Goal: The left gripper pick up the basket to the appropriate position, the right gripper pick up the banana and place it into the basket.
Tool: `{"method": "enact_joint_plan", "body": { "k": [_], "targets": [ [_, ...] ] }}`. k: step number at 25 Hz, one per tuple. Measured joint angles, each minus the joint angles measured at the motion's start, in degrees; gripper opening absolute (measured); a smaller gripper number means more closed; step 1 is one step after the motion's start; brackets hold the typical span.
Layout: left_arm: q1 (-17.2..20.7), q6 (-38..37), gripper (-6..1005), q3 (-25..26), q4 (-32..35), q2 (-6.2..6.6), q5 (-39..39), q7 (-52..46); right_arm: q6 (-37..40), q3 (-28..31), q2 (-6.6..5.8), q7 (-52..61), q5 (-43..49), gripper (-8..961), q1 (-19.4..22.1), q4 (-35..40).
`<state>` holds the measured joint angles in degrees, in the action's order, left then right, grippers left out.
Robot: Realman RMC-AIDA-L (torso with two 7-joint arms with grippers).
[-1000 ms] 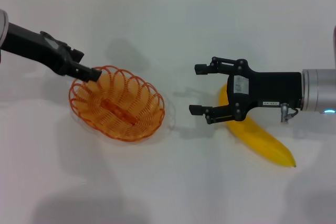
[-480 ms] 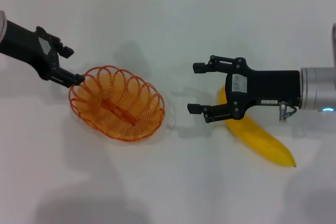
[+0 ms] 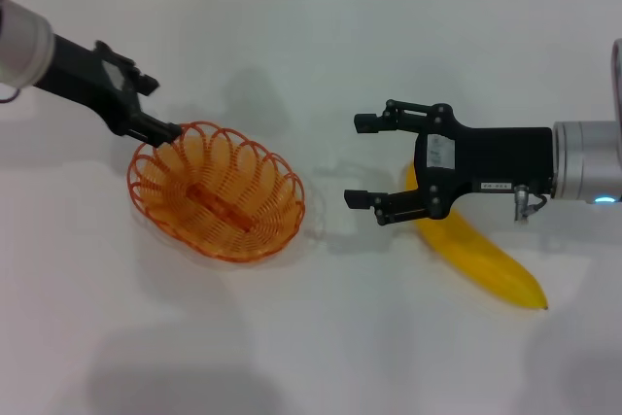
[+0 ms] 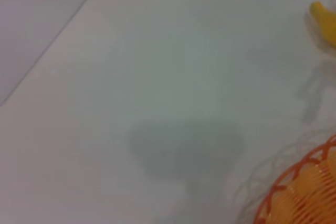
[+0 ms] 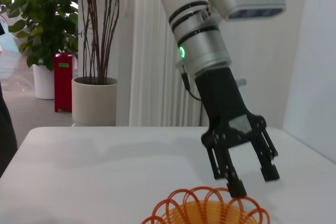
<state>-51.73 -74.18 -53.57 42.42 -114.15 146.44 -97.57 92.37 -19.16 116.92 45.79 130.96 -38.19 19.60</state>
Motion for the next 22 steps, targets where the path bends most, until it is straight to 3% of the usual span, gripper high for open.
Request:
{"method": "enact_joint_plan", "body": {
  "k": [16, 22],
  "targets": [
    [-0.93, 2.79, 731, -1.06, -3.33, -1.63, 2.46, -0.45, 0.00, 0.00, 0.01, 0.00, 0.00, 908, -0.58, -0.48],
    [-1.10, 2.77, 594, -1.84, -3.80, -1.72, 2.74, -0.96, 0.00, 0.00, -0.02, 0.00, 0.00, 907, -0.61, -0.53]
  ]
}}
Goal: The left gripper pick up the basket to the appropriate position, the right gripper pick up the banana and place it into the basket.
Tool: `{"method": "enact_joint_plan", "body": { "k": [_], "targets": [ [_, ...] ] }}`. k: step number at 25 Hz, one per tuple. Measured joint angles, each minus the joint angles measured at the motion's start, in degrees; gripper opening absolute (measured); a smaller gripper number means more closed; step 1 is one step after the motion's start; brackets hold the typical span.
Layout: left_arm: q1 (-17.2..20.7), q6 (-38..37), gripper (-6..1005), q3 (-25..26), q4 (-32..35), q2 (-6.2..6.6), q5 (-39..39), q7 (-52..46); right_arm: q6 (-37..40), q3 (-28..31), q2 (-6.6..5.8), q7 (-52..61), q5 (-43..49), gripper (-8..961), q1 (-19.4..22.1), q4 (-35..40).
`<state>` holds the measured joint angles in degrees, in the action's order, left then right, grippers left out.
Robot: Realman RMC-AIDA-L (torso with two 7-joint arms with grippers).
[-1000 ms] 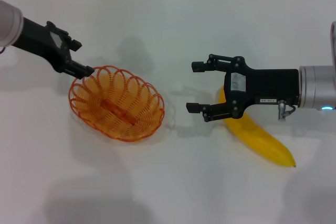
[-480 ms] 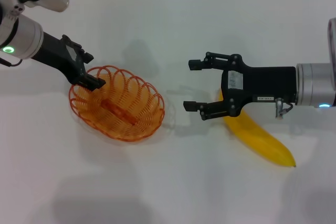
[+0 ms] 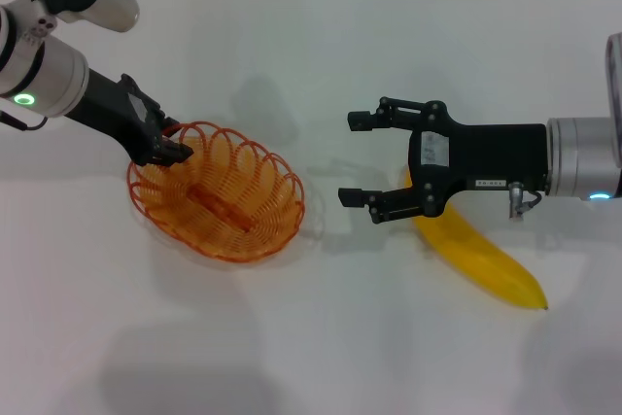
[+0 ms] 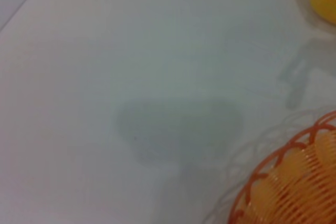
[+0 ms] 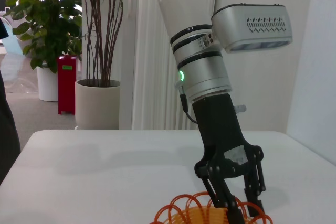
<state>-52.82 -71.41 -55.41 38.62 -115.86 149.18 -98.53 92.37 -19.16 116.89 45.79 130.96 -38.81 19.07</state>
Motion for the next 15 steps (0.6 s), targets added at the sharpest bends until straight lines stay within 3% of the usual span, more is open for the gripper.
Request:
{"method": "enact_joint_plan", "body": {
  "k": [5, 15],
  "targets": [
    [0.00, -0.02, 480, -0.28, -0.03, -0.15, 0.31, -0.41, 0.00, 0.00, 0.00, 0.00, 0.00, 907, 0.01, 0.00],
    [0.00, 0.03, 117, -0.31, 0.00, -0.13, 0.32, -0.64, -0.02, 0.00, 0.00, 0.00, 0.00, 908, 0.05, 0.00]
  ]
}}
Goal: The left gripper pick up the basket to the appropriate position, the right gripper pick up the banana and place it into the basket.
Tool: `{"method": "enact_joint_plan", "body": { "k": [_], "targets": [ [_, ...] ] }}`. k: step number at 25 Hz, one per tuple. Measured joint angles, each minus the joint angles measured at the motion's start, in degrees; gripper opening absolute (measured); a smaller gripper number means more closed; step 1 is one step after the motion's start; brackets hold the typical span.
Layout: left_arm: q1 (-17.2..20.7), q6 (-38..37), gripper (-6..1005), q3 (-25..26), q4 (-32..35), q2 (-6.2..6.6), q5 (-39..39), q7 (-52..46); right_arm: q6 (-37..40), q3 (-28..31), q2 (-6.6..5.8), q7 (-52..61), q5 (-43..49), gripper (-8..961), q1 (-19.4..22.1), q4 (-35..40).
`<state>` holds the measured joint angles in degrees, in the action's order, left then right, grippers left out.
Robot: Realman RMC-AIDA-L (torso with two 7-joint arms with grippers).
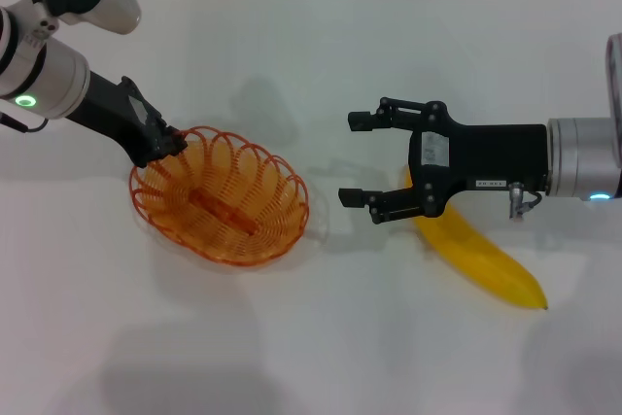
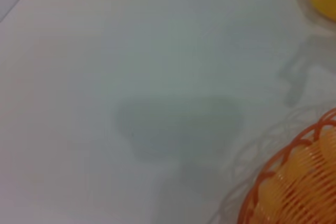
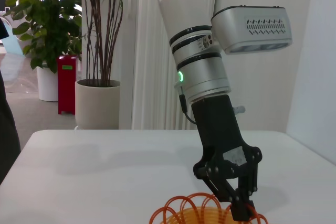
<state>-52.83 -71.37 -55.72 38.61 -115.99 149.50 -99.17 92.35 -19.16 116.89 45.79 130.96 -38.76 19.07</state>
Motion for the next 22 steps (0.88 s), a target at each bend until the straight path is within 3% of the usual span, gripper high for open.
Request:
{"method": "enact_joint_plan", "body": {
  "k": [1, 13, 19, 22],
  "targets": [
    [0.00, 0.00, 78, 0.00, 0.06, 0.00, 0.00, -0.12, -0.02, 0.00, 0.00, 0.00, 0.00, 907, 0.00, 0.00],
    [0.02, -2.04, 72, 0.37, 2.22, 0.34, -0.54, -3.98, -0.15, 0.00, -0.01, 0.00, 0.00, 907, 0.39, 0.00],
    [2.41, -7.91, 71, 0.96, 9.07, 0.40, -4.34, -10.13, -0.16, 0.00, -0.07, 0.00, -0.06, 908, 0.90, 0.15],
    [4.03, -12.10, 72, 1.48, 11.78, 1.06, -9.12, -11.57, -0.16, 0.00, -0.09, 0.00, -0.07, 908, 1.06, 0.23]
  ]
}}
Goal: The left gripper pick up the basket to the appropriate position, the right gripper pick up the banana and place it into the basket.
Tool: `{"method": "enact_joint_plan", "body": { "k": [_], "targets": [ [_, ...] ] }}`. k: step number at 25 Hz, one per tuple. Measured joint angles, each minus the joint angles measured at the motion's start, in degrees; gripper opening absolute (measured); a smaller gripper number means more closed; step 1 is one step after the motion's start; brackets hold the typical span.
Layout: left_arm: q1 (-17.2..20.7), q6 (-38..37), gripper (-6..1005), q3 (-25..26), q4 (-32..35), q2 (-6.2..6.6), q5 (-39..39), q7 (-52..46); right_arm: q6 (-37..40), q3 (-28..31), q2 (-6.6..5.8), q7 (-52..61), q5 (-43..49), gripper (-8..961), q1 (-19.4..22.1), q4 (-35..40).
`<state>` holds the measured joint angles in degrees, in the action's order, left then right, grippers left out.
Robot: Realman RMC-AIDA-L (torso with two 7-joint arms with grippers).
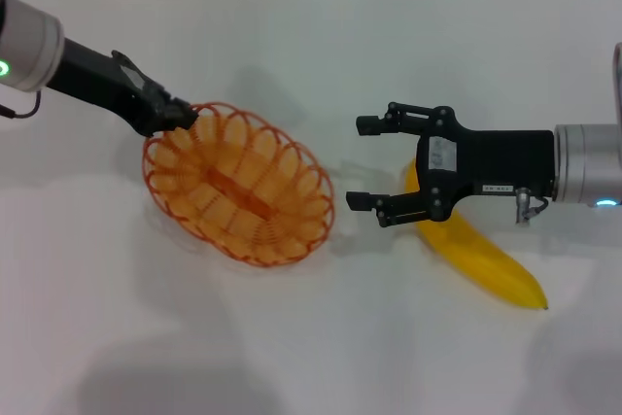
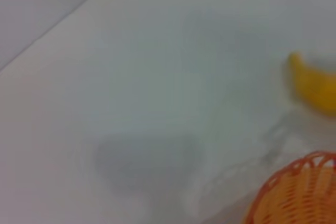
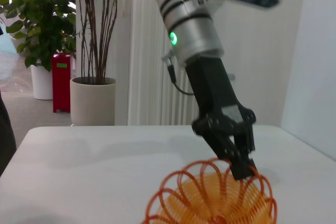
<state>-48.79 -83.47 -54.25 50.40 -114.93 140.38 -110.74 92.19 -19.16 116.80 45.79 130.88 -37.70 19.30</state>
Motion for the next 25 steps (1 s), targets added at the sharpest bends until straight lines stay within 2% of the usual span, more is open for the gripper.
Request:
{"method": "enact_joint_plan", "body": {
  "k": [4, 8, 10, 12, 15, 20, 25],
  "targets": [
    [1.10, -2.13, 73, 1.16, 0.70, 1.37, -4.71, -0.73, 0.00, 0.00, -0.07, 0.00, -0.01, 908, 0.14, 0.05],
    [1.84, -2.51, 71, 3.02, 0.37, 1.94, -7.15, -2.75, 0.00, 0.00, -0.08, 0.00, -0.02, 908, 0.13, 0.13],
    [2.16, -1.69, 71, 4.22, 0.00, 1.76, -7.45, -4.75, 0.00, 0.00, -0.07, 0.00, -0.02, 908, -0.05, 0.13],
    [2.41, 0.29, 70, 4.79, -0.79, 1.05, -7.56, -6.95, 0.00, 0.00, -0.05, 0.00, -0.02, 908, -0.35, 0.03],
    [1.77, 4.57, 69, 4.77, -4.39, 0.29, -7.18, -10.98, 0.01, 0.00, 0.00, 0.00, -0.02, 907, -0.78, -0.17],
    [-0.46, 10.82, 69, 4.76, -13.87, 0.81, -7.01, -13.92, 0.01, 0.00, 0.06, 0.00, -0.02, 908, -1.59, -0.21],
    [-0.68, 14.53, 71, 4.95, -17.51, 1.04, -7.19, -14.58, 0.01, 0.00, 0.11, 0.00, -0.26, 907, -1.66, -0.31]
  ]
}}
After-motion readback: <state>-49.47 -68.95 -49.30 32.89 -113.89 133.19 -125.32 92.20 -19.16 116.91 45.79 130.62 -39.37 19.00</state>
